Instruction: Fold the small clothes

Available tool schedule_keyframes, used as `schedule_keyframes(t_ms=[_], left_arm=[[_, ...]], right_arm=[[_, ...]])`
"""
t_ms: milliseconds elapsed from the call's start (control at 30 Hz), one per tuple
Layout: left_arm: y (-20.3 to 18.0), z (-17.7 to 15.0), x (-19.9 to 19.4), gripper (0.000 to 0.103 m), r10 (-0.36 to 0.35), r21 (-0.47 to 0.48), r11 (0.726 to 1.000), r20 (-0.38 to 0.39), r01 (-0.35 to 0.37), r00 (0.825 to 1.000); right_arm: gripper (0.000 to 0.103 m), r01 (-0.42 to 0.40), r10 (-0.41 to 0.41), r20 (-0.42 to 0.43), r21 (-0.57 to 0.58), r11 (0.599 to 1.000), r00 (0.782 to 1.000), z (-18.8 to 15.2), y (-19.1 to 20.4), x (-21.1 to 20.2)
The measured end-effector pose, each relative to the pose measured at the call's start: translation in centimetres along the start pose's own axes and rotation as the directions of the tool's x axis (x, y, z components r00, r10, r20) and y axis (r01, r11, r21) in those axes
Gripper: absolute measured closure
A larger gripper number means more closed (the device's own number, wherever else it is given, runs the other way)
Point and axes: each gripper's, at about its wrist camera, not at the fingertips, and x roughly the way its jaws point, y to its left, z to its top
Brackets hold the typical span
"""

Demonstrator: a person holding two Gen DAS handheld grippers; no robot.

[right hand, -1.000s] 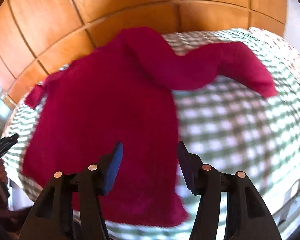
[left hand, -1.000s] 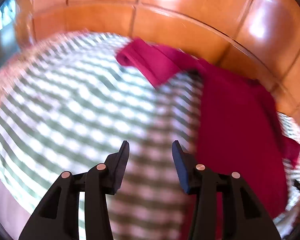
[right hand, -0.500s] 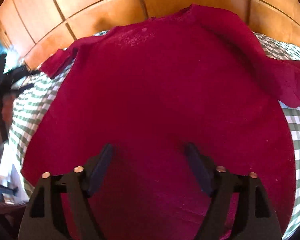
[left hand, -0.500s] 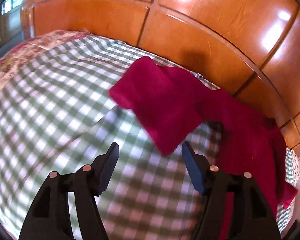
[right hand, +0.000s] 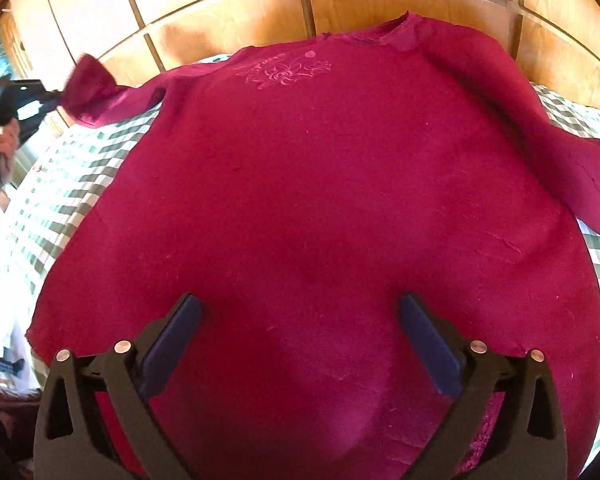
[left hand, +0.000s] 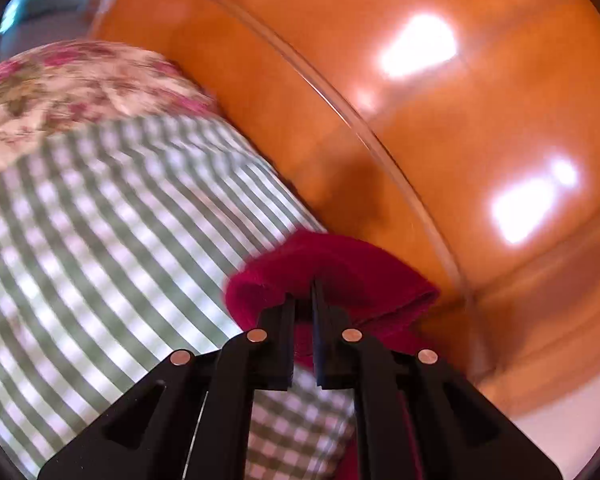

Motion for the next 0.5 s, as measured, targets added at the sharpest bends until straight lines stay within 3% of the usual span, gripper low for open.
schedule_keyframes(t_ms=[67,167,267,300,333,367,433,500], left_arm=[[2.3,1.9,-0.3,0.097,0.040,-0.104,0.994,0.034,-0.037,0.999],[4.4,3.4,-0.3,0.094,0.096,-0.161,0.983,0.047,-0.088,0.994],[6.5,3.7,0.3,0.073,0.101,-0.234,0.967,0.004,-0.097,0.995],[7.3,3.4,0.5,0.054,0.096,-0.269,0.958,-0.007,-0.094,0.995],[7.9,3.0,0.1,0.039,0.147,-0.289,0.948,0.017,-0.136,0.989],[8.4,2.6,-0.3,0.034,0.199,-0.290,0.941,0.046,-0.177,0.979],[9.5,2.1,-0.3,0.028,0.165,-0.301,0.942,0.029,-0.149,0.986],[10.7,1.2,0.1,0.029,0.159,-0.353,0.924,0.005,-0.147,0.987]], right_arm=[[0.003,0.006,-0.006,0.006,0.000,1.000,1.000,0.0,0.1,0.1],[0.003,0.005,-0.005,0.010,0.004,1.000,1.000,0.1,0.0,0.2],[0.003,0.007,-0.007,0.010,0.003,1.000,1.000,0.1,-0.1,0.3],[0.003,0.009,-0.009,0.011,0.003,1.000,1.000,0.2,-0.1,0.3],[0.003,0.010,-0.010,0.012,0.002,1.000,1.000,0.2,-0.1,0.3],[0.003,0.013,-0.013,0.012,0.002,1.000,1.000,0.2,-0.1,0.3],[0.003,0.015,-0.015,0.012,-0.002,1.000,1.000,0.2,0.0,0.4],[0.003,0.017,-0.017,0.011,-0.004,1.000,1.000,0.2,0.0,0.4]])
